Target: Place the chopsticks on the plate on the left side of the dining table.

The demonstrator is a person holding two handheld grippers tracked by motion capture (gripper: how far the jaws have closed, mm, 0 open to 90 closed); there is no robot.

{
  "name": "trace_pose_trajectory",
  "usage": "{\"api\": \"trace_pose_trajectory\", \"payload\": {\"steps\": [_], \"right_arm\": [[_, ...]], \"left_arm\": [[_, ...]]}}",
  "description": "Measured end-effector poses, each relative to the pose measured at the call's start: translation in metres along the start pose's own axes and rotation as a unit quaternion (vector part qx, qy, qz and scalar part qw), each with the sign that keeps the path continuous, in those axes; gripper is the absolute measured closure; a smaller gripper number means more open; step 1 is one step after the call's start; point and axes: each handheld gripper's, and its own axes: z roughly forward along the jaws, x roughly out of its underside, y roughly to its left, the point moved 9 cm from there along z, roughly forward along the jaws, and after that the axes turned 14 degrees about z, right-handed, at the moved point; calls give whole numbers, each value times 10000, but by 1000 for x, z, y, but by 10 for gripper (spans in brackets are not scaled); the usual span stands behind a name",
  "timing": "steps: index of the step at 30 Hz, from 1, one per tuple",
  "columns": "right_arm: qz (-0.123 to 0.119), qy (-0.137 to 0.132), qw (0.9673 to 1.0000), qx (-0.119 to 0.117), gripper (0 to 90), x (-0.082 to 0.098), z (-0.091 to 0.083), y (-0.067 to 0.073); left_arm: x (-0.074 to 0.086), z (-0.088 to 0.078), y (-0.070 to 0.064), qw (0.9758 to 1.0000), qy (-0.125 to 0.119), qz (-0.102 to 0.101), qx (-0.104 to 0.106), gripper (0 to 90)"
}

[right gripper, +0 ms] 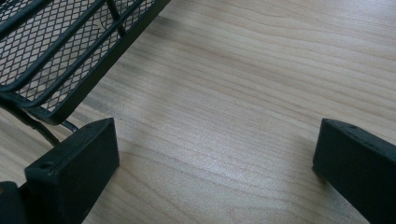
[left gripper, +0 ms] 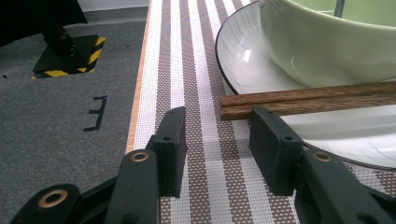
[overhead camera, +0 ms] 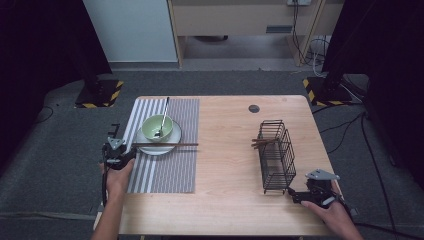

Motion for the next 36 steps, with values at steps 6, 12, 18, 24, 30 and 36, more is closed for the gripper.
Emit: {"api": "trace_pose_trajectory", "payload": {"steps": [6, 12, 18, 24, 30, 36], "right_arm": [[-4, -2, 10000, 0, 4, 0, 0, 0], [1, 0, 10000, 1, 5, 0, 0, 0], [-1, -1, 10000, 1, 4, 0, 0, 0], [-3, -1, 10000, 0, 4, 0, 0, 0], [-2, -1, 10000, -1, 4, 0, 0, 0], [2, -2, 10000, 5, 4, 0, 0, 0]], "left_arm": [[-1, 0, 0, 10000, -12, 4, 4, 558], [-4, 1, 1, 10000, -38, 24, 13, 557], [-5, 1, 0, 10000, -54, 57, 24, 556], [-5, 0, 0, 10000, -54, 50, 22, 542], [-10, -10, -4, 9998, -141, 58, 94, 516], [-18, -22, -20, 9989, -293, 118, 357, 443]]}}
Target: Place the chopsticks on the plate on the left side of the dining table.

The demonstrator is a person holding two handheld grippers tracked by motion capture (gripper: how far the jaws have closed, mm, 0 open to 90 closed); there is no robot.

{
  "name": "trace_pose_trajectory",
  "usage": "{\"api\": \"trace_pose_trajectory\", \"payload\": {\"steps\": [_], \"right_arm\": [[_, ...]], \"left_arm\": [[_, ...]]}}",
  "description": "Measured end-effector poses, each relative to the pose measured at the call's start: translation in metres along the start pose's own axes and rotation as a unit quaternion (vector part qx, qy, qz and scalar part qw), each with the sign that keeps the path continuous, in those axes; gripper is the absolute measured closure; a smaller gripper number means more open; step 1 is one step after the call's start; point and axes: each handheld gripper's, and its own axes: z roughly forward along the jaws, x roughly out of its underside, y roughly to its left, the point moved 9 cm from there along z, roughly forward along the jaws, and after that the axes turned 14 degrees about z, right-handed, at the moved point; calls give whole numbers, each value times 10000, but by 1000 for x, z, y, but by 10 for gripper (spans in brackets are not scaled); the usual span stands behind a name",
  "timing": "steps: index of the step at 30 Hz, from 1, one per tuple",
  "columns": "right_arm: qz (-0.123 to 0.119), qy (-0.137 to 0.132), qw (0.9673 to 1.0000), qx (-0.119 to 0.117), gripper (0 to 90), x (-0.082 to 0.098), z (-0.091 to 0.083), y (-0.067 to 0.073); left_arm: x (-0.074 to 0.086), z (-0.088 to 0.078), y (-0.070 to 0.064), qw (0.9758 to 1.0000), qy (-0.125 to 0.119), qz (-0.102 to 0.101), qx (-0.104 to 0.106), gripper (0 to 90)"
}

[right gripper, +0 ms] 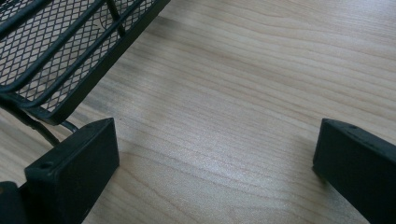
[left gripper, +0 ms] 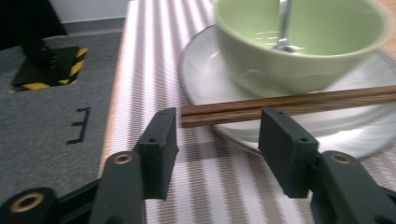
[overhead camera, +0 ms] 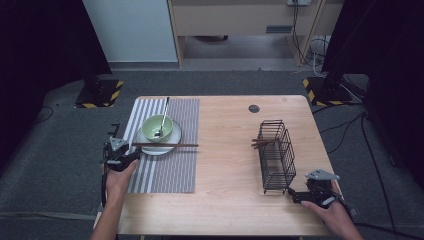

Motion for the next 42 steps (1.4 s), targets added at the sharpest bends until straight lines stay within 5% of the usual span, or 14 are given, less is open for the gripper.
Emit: {"api": "trace_pose_trajectory", "payload": {"steps": [8, 22, 42], "right_arm": [[14, -1, 10000, 9, 4, 0, 0, 0], [24, -5, 10000, 20, 4, 0, 0, 0], [30, -4, 10000, 23, 4, 0, 0, 0]], "left_arm": [[-3, -15, -30, 9985, -204, 175, 479, 339], [-18, -14, -78, 9924, -290, 444, 1112, 231], [-38, -5, -130, 9835, -339, 613, 1668, 179]]}}
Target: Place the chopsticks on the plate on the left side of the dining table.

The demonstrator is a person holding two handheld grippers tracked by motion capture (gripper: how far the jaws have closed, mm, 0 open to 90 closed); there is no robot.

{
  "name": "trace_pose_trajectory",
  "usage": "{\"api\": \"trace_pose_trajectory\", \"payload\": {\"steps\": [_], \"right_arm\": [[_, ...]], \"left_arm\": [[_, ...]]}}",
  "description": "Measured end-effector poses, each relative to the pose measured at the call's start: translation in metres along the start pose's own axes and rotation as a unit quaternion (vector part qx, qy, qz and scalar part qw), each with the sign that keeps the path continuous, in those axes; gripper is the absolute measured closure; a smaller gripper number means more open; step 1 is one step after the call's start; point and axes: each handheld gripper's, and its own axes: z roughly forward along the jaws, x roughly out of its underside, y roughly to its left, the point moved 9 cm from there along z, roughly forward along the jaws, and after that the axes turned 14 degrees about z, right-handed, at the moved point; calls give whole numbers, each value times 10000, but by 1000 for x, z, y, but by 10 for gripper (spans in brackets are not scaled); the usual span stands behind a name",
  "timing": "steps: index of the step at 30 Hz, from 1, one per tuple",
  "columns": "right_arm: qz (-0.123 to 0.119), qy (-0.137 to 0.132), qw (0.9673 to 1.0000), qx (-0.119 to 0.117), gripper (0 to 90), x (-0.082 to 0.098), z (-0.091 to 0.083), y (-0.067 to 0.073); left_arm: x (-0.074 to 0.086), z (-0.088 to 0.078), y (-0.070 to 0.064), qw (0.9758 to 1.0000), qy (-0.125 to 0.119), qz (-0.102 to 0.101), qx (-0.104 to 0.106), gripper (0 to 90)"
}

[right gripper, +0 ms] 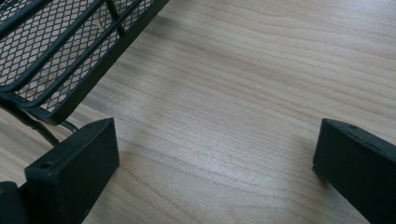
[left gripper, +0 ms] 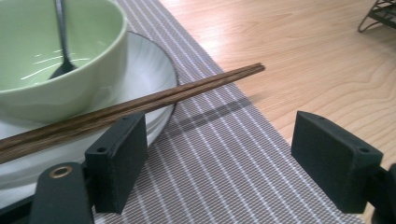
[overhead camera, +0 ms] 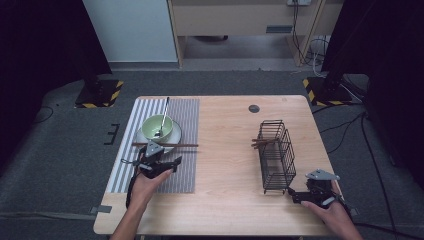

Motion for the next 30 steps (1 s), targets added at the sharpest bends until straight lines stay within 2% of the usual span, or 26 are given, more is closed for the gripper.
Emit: {"api": "trace_pose_trajectory", "payload": {"steps": [11, 18, 30], "right_arm": [[2, -1, 10000, 0, 4, 0, 0, 0], [1, 1, 10000, -1, 4, 0, 0, 0], [-2, 2, 10000, 1, 4, 0, 0, 0]], "left_arm": [[-13, 10, -32, 9992, -8, 118, 373, 150], [-17, 21, -58, 9971, 35, 281, 702, 139], [-22, 33, -84, 9943, 94, 433, 967, 133]]}}
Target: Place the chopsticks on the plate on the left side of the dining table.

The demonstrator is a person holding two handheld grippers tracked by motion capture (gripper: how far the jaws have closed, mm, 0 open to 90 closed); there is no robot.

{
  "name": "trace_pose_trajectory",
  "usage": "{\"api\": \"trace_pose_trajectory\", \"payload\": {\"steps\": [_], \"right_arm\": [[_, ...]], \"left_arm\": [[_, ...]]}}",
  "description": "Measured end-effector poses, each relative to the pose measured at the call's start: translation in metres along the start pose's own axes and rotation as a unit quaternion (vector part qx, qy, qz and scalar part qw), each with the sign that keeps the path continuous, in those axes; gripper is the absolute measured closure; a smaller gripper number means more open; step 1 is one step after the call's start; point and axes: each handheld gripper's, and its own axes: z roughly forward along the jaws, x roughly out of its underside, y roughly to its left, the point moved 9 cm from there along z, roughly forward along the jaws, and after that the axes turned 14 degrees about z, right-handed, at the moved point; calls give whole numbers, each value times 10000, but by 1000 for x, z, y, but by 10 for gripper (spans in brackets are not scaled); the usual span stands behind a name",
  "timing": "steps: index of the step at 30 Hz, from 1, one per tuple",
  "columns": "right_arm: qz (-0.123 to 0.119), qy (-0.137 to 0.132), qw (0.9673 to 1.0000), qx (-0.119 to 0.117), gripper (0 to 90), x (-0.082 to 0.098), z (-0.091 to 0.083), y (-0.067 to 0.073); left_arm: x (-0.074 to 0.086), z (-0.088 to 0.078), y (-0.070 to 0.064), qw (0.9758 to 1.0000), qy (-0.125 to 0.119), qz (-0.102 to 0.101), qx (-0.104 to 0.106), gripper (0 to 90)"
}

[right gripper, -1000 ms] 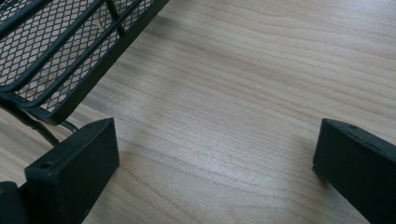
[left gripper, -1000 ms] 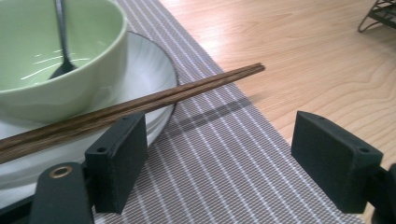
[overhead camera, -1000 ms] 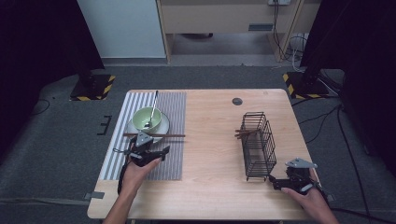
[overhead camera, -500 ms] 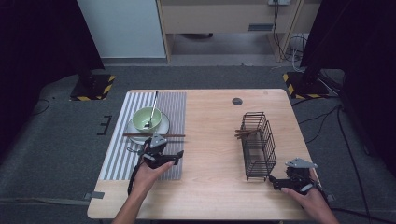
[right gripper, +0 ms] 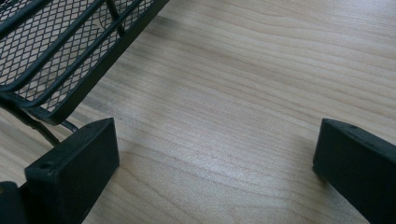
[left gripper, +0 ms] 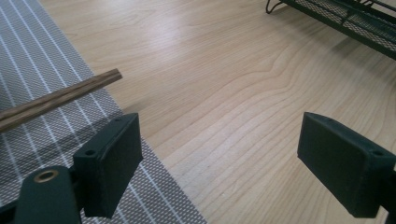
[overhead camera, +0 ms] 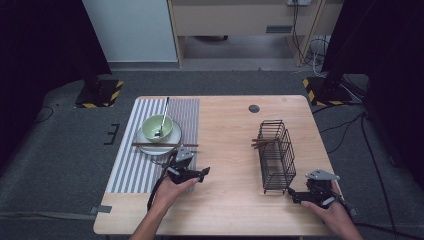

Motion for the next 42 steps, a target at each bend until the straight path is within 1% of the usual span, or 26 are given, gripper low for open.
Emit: {"api": "trace_pose_trajectory", "payload": {"steps": [5, 7, 10, 13, 14, 19, 23, 25, 28, 29, 31, 32, 34, 36, 37, 39, 42], "right_arm": [[-2, -1, 10000, 0, 4, 0, 0, 0], [-2, 0, 10000, 0, 4, 0, 0, 0], [-1, 0, 10000, 0, 4, 0, 0, 0], [-2, -1, 10000, -1, 4, 0, 0, 0], [2, -1, 10000, -1, 4, 0, 0, 0], [-1, 0, 10000, -1, 4, 0, 0, 0], [-1, 0, 10000, -1, 4, 0, 0, 0], [-2, -1, 10000, -1, 4, 0, 0, 0], [-1, 0, 10000, -1, 4, 0, 0, 0], [-2, 0, 10000, -2, 4, 0, 0, 0], [-1, 0, 10000, -3, 4, 0, 0, 0], [1, -1, 10000, -5, 4, 0, 0, 0], [1, -1, 10000, -4, 4, 0, 0, 0], [-1, -2, 10000, 0, 4, 0, 0, 0], [2, -1, 10000, -3, 4, 0, 0, 0], [-1, 0, 10000, -2, 4, 0, 0, 0], [1, -1, 10000, -4, 4, 0, 0, 0]], "left_arm": [[0, 4, -7, 10000, 40, 12, 78, 124], [0, 7, -11, 9998, 94, 12, 157, 116], [-1, 11, -18, 9996, 167, 74, 231, 107], [-2, 16, -25, 9993, 252, 89, 247, 105], [-2, 17, -26, 9992, 299, 132, 235, 106], [-6, 26, -35, 9991, 295, 168, 268, 98], [-5, 37, -42, 9984, 400, 242, 318, 84], [-3, 43, -43, 9981, 470, 280, 292, 85], [-1, 52, -43, 9980, 531, 216, 260, 85], [0, 53, -44, 9978, 570, 226, 262, 85], [4, 57, -46, 9966, 708, 328, 261, 79], [5, 58, -46, 9967, 676, 402, 207, 66], [4, 60, -47, 9970, 631, 422, 132, 58], [5, 62, -49, 9958, 710, 561, 98, 37], [5, 62, -49, 9956, 743, 574, 66, 23], [6, 62, -48, 9958, 755, 518, 57, 9], [7, 60, -48, 9957, 796, 470, -26, 0]]}}
